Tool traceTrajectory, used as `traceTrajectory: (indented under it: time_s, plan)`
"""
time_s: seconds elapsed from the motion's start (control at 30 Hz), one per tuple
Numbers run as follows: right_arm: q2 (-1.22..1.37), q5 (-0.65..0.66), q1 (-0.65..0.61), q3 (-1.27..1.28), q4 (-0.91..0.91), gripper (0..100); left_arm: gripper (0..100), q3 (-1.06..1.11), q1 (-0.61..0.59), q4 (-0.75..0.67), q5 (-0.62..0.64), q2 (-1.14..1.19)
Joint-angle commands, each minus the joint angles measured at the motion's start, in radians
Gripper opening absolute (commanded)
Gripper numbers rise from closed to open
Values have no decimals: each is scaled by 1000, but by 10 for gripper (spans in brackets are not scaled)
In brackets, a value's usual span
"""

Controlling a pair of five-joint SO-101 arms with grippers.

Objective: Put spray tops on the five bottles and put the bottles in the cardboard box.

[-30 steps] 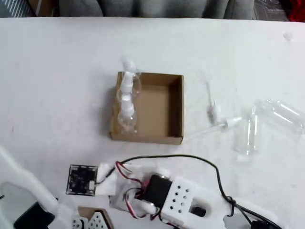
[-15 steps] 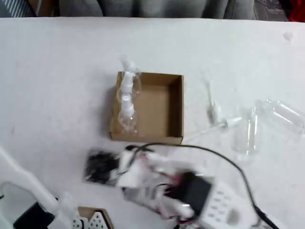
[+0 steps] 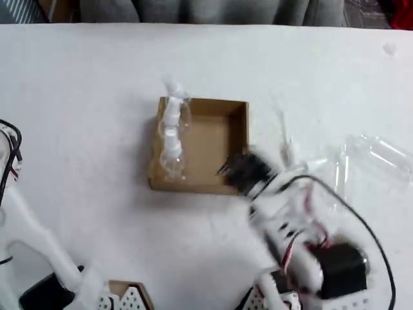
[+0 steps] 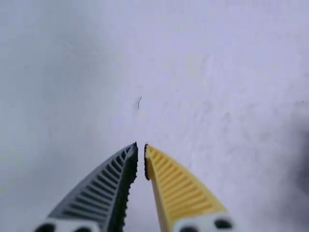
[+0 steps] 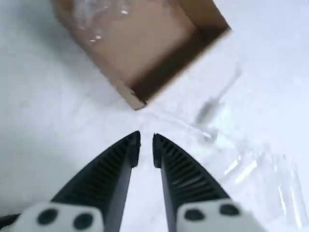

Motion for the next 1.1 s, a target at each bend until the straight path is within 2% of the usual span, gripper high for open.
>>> traceTrajectory:
  time_s: [0.0,0.2,0.33,0.43,0.57,0.7,0.77,0.83,0.97,1.07]
  plan:
    - [130,6,231,-37,-25,23,23,-6,35,-3,-12,-7]
    - [461,-72,364,-46,-139,53,24,117,45,-81,-17,-7]
    - [608,-84,378,-46,-209,176,24,238,45,-189,-15,-7]
    - [680,-127,378,-46,-280,184,24,330,48,-284,-9,-7]
    - [768,-336,374,-41,-378,186,24,440,51,-404,-6,-7]
    - [837,-706,364,-49,-487,187,24,529,88,-486,-6,-7]
    - [866,-829,343,-72,-530,187,24,569,111,-522,-6,-7]
    - [892,-787,303,-98,-561,185,24,606,134,-562,-6,-7]
    - [966,-496,263,-130,-615,187,24,649,150,-618,-6,-7]
    - [1040,-399,283,-150,-680,187,24,654,148,-629,-6,-4]
